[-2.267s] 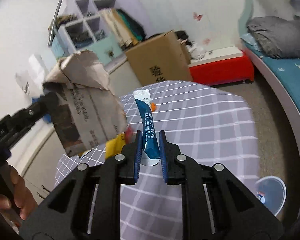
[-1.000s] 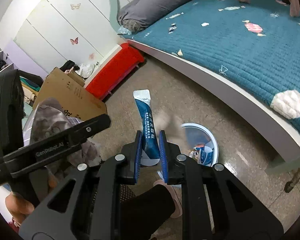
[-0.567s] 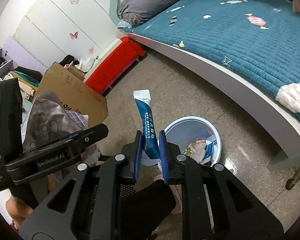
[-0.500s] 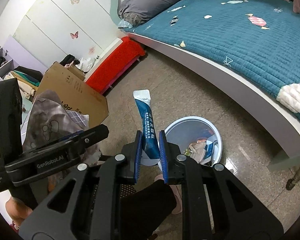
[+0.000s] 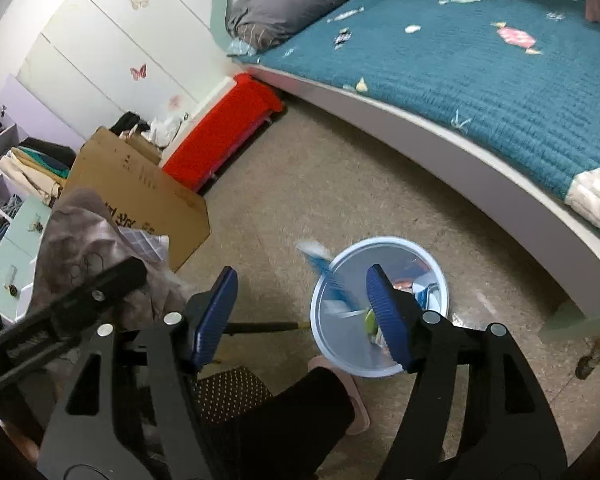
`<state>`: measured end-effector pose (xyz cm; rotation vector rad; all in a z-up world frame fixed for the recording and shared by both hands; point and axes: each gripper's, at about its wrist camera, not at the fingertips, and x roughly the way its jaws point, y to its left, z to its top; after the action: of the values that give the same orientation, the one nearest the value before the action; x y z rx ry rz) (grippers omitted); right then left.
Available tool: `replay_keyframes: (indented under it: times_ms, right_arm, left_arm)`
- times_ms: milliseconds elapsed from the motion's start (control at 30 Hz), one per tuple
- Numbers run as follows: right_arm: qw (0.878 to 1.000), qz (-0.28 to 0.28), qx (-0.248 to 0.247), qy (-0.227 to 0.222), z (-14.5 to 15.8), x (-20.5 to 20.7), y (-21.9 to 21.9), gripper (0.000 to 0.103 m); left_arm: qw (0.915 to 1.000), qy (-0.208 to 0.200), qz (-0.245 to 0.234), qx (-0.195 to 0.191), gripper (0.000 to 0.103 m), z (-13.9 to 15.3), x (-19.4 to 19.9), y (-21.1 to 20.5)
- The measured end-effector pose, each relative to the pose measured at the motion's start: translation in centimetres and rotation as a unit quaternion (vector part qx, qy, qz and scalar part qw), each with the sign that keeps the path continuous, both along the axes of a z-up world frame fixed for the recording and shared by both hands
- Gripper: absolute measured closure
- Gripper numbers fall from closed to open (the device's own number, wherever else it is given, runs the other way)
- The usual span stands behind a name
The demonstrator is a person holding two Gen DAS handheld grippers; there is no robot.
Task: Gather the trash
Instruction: 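Carry the paper bag and tube over the bucket and open both grippers, then return to the table and grasp the yellow paper bag with the left gripper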
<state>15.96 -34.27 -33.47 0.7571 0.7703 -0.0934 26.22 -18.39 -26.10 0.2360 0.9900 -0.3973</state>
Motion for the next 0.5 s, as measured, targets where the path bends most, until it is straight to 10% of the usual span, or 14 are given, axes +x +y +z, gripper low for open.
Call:
replay_keyframes:
  times_ms: [500]
  right_arm:
    - [1.000, 0.000, -0.013, -0.013, 3.6, -2.6, 1.5, 0.036]
  left_arm:
    - [0.9997, -0.018, -0.007, -0.013, 0.026, 3.4, -2.3, 1.5]
